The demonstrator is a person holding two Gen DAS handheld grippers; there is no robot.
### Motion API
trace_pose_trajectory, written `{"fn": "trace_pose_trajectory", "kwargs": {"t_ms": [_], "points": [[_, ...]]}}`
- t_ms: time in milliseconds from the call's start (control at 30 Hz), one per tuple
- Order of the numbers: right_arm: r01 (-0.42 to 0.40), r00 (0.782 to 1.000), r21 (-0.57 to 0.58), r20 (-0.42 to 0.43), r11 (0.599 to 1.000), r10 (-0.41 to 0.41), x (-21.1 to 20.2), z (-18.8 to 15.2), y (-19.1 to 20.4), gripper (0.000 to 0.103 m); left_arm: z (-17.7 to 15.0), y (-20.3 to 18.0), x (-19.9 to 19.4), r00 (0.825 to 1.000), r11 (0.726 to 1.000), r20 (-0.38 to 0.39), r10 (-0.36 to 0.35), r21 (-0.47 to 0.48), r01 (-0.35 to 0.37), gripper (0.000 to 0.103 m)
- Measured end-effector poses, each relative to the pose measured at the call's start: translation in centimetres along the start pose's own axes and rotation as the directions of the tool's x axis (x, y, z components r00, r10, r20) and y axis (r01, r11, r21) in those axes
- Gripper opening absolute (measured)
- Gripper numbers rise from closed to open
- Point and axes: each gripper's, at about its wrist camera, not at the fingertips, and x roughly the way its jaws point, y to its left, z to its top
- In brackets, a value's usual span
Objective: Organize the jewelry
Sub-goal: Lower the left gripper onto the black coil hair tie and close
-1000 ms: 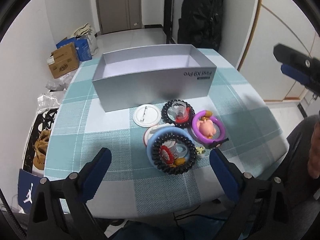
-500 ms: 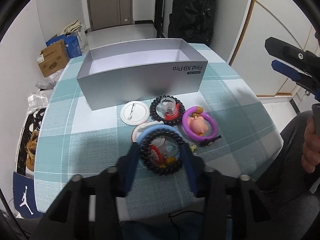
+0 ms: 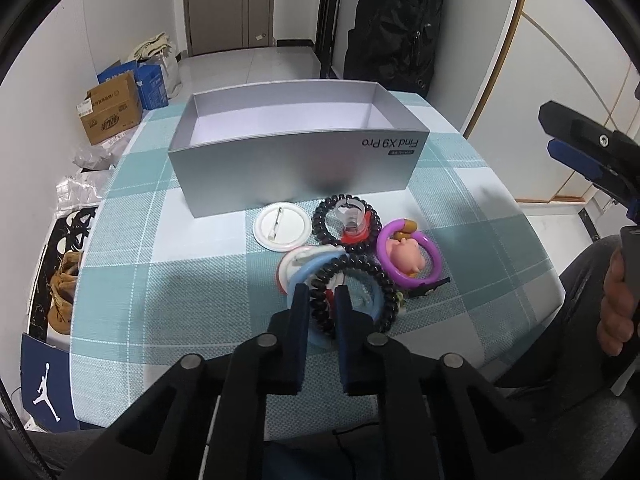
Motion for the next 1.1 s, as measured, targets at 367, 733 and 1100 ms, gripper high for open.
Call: {"fn": "trace_pose_trajectory", "kwargs": {"t_ms": [367,733,1100], "points": [[0.002,1.0,0.005,-0.011,1.0,-0.002,0.2,-0.1,0.1,0.103,0.5,0.3,-1.0,0.998,0.999,0.048,-0.033,-0.017,0.034,0.006],[-0.045,0.992,-0.036,-0.124,0.998,0.04,2.2,-1.2,1.2,0.103,2.2,2.6,-1.0,0.985,0.977,0.078,-0.154,-0.136,0.163,0.006],[-0.118,0.964,-0.104,-0.252,0.988,0.089,4.5,-2.9,3.6,0.103,3.7,4.7,1.1,0.957,0.922,0.039,-0.288,-0.258,0.289,0.006]]}}
